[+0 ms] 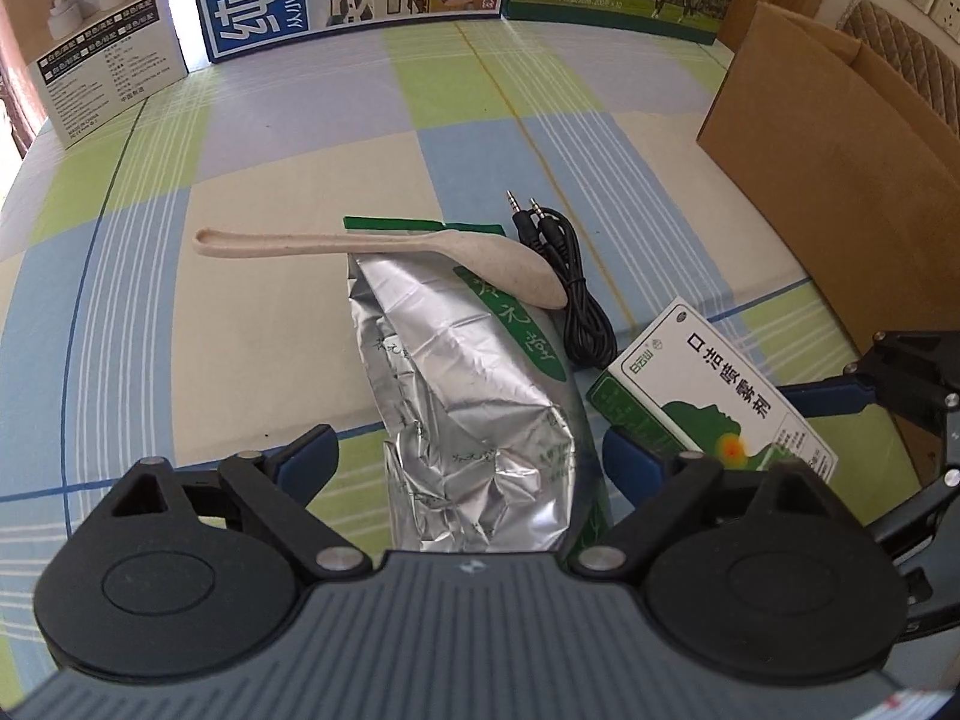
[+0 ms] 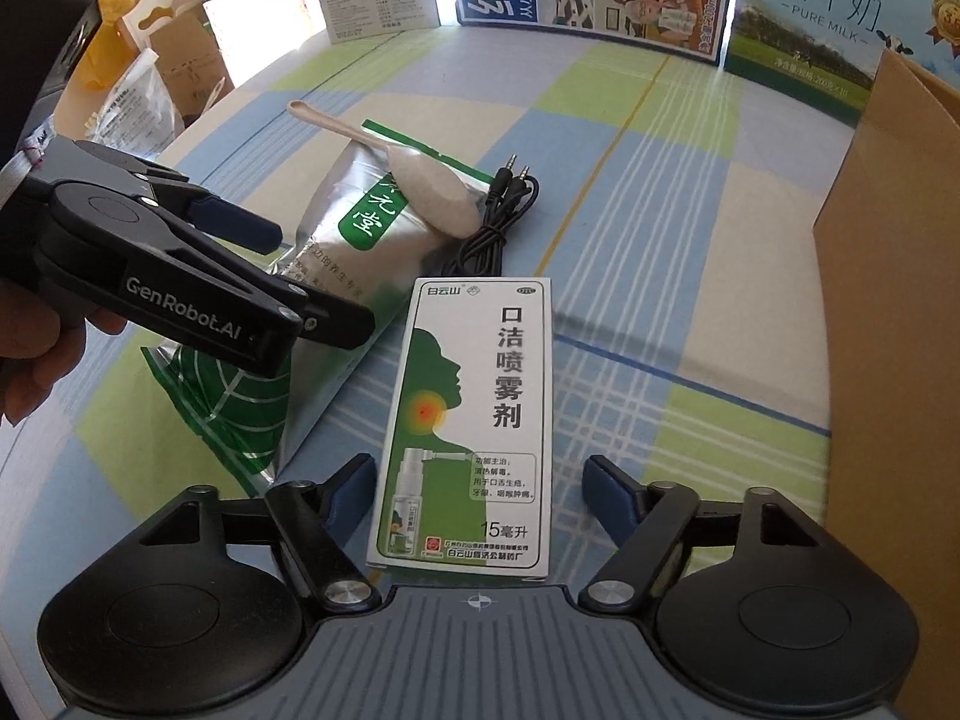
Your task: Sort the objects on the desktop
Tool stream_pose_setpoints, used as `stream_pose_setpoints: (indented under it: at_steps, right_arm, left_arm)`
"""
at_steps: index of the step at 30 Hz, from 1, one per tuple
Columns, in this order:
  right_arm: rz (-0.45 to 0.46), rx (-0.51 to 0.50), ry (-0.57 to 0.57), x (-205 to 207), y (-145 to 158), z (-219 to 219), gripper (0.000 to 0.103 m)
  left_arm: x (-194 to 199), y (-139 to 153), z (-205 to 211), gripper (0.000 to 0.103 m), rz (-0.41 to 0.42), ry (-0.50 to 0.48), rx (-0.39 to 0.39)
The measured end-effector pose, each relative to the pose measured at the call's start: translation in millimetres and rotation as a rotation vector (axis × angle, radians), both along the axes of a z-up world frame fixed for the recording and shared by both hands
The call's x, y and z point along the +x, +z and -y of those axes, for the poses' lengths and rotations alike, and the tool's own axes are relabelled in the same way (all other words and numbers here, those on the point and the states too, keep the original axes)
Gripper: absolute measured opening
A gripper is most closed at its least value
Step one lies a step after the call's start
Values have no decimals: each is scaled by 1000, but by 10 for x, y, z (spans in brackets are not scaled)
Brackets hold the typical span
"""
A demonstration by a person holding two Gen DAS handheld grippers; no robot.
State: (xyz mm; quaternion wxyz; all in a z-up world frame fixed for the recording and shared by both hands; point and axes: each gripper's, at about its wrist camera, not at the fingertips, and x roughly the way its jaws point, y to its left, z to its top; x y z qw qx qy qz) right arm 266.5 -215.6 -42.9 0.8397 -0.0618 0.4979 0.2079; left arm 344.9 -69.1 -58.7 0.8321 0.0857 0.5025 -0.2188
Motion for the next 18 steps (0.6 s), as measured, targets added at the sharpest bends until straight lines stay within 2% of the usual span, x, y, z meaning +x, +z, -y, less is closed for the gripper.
stream_pose_setpoints:
  at_steps: [4,9,12,18]
  right_arm:
    - [8,-8,-4,-12,18,-2,54]
    - [-15,-9,-2,-64,42,-7,53]
    - [-44,0,-6,-118,69,2,53]
    - [-65,-5,-12,-285,184,6,53]
  left_arm:
    - [14,-30,14,75,-28,-14,-14]
    - [-66,20,60,63,-26,-57,17]
    - [-171,50,54,58,-29,-96,48]
    - [-573,84,-91,58,-54,-185,75]
